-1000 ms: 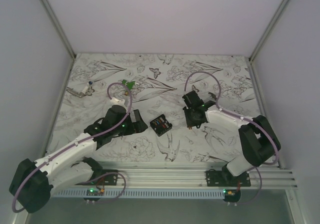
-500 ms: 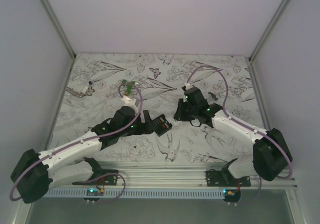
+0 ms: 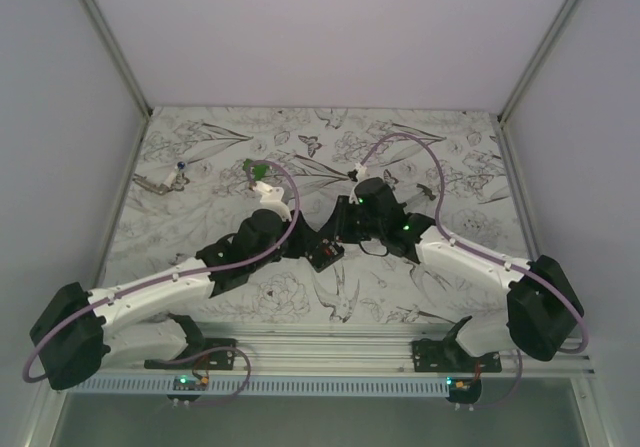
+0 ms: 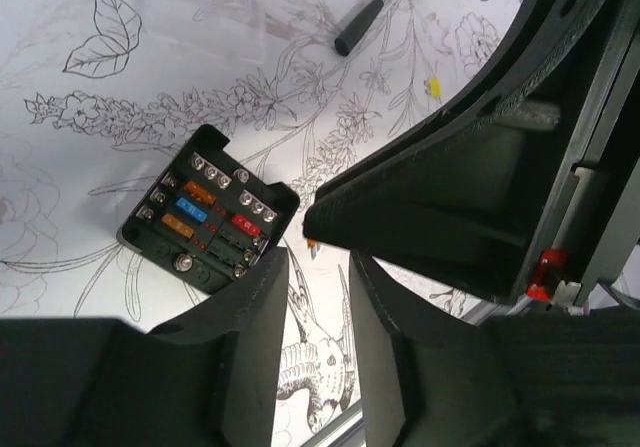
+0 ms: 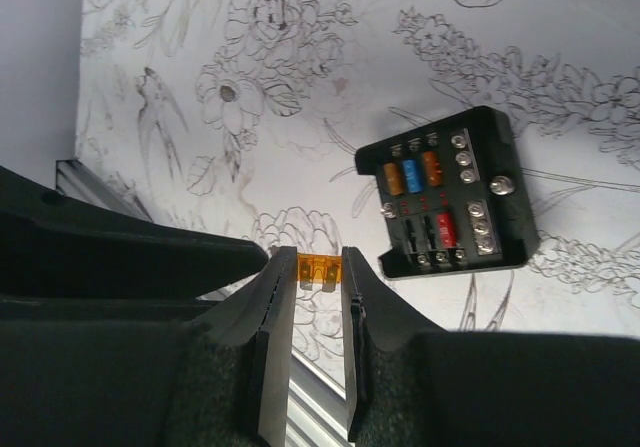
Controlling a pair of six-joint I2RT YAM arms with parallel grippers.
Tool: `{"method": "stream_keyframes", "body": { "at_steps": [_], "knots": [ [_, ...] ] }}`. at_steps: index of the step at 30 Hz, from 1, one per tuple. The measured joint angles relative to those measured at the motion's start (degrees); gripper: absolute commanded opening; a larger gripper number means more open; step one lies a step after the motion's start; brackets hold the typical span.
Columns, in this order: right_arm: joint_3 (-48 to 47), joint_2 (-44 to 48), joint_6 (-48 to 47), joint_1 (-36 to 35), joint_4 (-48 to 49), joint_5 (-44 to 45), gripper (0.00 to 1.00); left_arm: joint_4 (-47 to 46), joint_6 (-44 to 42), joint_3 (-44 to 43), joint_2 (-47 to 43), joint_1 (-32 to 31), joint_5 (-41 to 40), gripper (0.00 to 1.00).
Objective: Snap on the fuse box
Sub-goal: Pick up the fuse from the center of the board.
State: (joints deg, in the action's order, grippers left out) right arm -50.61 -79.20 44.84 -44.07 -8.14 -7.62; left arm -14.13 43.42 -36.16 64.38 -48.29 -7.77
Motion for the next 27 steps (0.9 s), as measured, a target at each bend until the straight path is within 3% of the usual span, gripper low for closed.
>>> {"method": "stream_keyframes", "body": {
  "at_steps": [7, 16, 27],
  "knots": [
    [0.0, -0.02, 1.92, -0.46, 1.62, -0.2, 0.21, -1.51, 0.0, 0.13, 0.07, -0.44, -1.64, 0.25],
    [0.02, -0.02, 2.86, -0.7, 2.71, -0.39, 0.22, -2.62, 1.01, 2.95, -0.48, -0.85, -4.31, 0.3],
    [0.02, -0.02, 3.76, -0.96, 3.74, -0.63, 0.22, -2.62, 1.6, 4.2, -1.68, -0.85, -5.4, 0.29]
  ]
}}
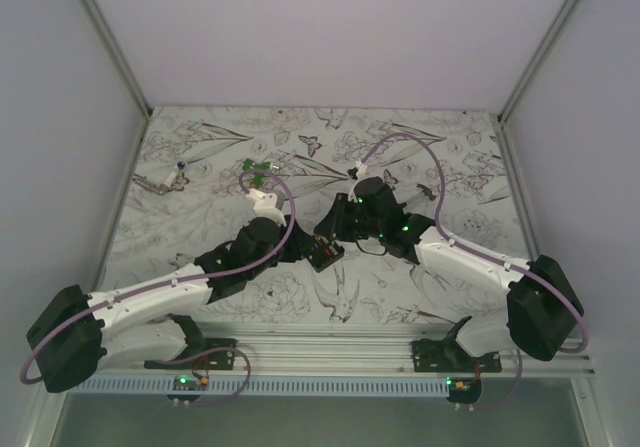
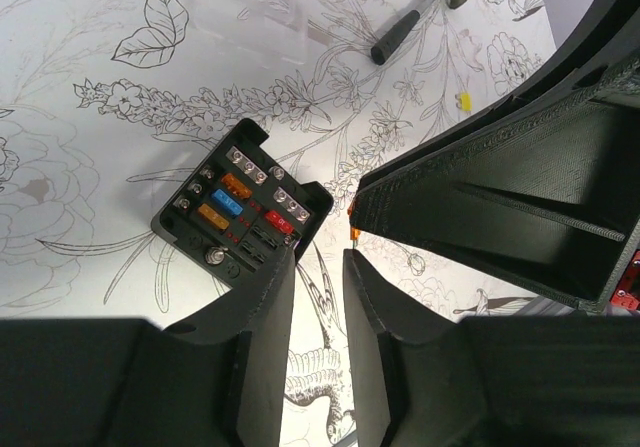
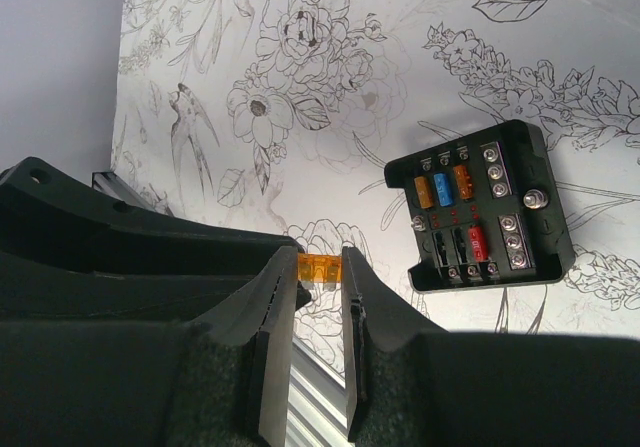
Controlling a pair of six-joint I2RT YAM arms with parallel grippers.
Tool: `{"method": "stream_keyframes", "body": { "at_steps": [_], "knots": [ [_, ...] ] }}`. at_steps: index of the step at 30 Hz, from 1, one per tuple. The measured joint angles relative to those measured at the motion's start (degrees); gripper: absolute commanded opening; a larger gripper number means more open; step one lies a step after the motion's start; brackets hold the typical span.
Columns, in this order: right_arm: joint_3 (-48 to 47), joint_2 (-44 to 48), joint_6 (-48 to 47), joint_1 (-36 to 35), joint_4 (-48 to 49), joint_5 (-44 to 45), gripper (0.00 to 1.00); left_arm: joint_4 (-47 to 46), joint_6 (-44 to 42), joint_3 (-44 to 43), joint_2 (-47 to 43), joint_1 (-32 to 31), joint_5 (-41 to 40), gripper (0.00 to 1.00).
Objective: Snap on the fuse box
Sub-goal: Pick up the fuse from the center of the board.
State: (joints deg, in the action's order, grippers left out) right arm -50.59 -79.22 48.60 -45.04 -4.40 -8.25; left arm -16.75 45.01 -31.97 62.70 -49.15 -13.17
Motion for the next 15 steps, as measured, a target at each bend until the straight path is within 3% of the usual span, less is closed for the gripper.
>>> {"method": "stream_keyframes", "body": {
  "at_steps": [15],
  "knots": [
    [0.44, 0.0, 0.28, -0.2, 1.25, -0.26, 0.22, -0.39, 0.96, -0.09, -1.68, -1.07, 0.92, 0.29]
  ]
}}
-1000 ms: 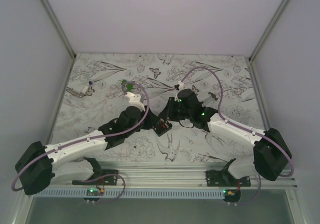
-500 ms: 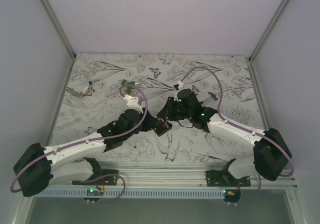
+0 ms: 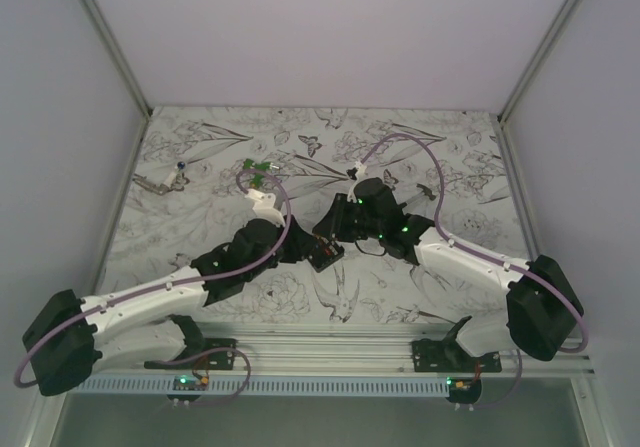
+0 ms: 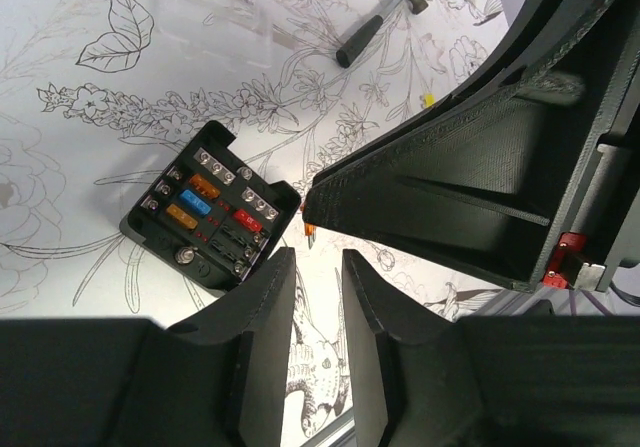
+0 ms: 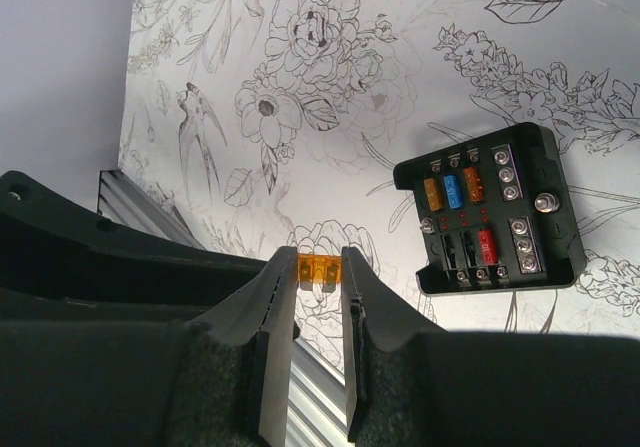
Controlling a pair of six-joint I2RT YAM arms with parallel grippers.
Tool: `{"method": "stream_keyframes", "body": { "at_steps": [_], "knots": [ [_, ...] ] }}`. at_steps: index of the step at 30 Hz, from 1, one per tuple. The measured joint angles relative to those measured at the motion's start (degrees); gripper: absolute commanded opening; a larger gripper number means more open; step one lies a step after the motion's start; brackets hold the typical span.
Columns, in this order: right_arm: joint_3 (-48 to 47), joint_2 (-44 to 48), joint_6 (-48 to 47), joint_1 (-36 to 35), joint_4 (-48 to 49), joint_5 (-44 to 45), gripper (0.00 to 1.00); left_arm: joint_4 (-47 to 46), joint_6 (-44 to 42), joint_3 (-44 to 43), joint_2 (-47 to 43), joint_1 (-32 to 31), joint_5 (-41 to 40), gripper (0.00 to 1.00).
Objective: Snap on the fuse box
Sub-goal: Pick up the fuse from the center of the board.
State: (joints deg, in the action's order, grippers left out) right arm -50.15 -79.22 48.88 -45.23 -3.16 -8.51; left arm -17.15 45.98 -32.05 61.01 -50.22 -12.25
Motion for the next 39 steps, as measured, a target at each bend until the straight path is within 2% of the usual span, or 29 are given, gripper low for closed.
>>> {"method": "stream_keyframes", "body": {
  "at_steps": [10, 13, 15, 20, 30, 34, 39],
  "knots": [
    [0.07, 0.0, 0.92, -0.13, 1.01, -1.25, 0.23, -0.83, 0.72, 0.04, 0.79, 0.0, -0.09, 0.2],
    [0.46, 0.0, 1.31, -0.42, 1.55, -1.64, 0.23, -0.81, 0.72, -0.02, 1.62, 0.0, -0.13, 0.11],
    [0.81, 0.0, 1.4, -0.5, 1.84, -1.84, 0.23, -0.79, 0.72, -0.13, 1.92, 0.0, -0.2, 0.0],
    [1.6, 0.04, 1.55, -0.5, 3.04, -1.9, 0.25, -0.55, 0.76, -0.13, 1.99, -0.04, -0.31, 0.0],
    [2.89, 3.28, -0.72, -0.02, 4.17, -2.84, 0.51, -0.66, -2.51, 0.24, -0.11, 0.09, 0.57, 0.0],
    [2.95, 7.54, -6.08, 1.97, 4.26, -6.12, 0.52, -0.72, -7.41, 0.85, -3.1, 2.29, 5.77, 0.0],
    [4.39, 14.29, -15.28, 5.6, 5.97, -13.97, 0.54, -0.72, -12.92, 0.94, -7.23, 7.63, 17.64, 0.0]
  ]
}}
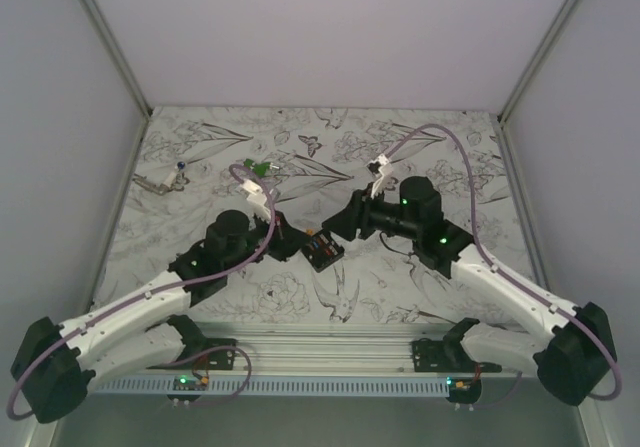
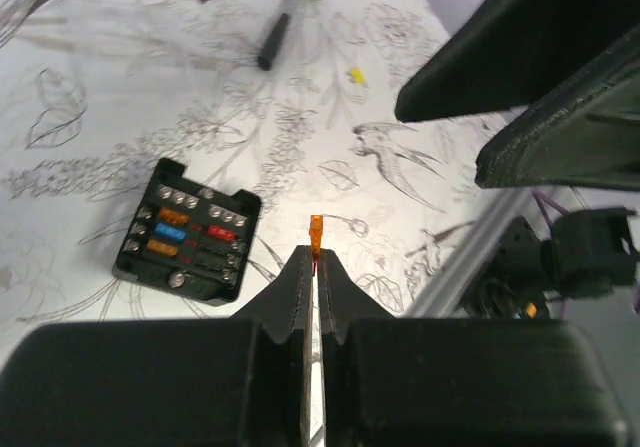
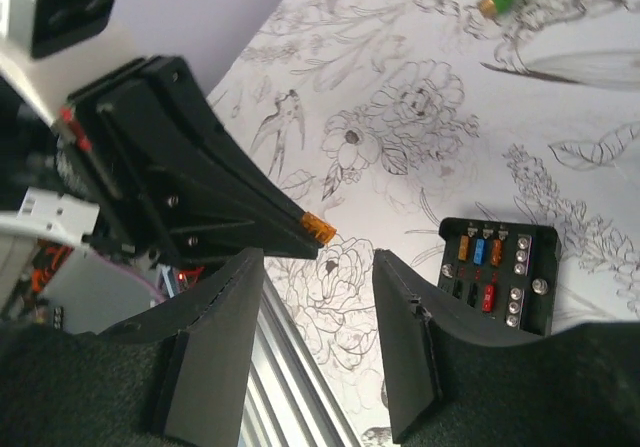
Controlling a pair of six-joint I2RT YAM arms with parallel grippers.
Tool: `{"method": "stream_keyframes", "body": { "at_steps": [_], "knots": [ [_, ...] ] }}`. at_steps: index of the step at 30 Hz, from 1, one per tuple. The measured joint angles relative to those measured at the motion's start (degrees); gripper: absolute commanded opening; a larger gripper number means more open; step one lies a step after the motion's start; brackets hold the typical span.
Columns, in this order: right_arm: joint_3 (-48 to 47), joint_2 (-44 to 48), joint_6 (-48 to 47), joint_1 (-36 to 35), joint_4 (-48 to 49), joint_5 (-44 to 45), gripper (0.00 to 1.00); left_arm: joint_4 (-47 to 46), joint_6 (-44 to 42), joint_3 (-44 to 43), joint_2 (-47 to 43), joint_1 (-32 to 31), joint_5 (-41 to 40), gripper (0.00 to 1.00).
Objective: Snap on the fuse box
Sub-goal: Pick up the fuse from the center of the board.
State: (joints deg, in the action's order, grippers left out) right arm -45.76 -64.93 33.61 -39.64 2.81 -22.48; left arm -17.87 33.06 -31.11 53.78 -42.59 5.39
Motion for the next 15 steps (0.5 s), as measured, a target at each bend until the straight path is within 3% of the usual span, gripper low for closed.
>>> {"method": "stream_keyframes", "body": {
  "at_steps": [8, 15],
  "knots": [
    [2.64, 4.0, -10.95, 1.27, 3.26, -14.95, 0.5, 0.04, -4.15, -0.15, -3.96, 2.1, 17.18, 0.0],
    [2.91, 4.13, -14.64, 1.27, 6.29, -24.33, 0.44, 0.09, -4.61, -1.2, -6.4, 2.08, 23.61, 0.0]
  ]
}}
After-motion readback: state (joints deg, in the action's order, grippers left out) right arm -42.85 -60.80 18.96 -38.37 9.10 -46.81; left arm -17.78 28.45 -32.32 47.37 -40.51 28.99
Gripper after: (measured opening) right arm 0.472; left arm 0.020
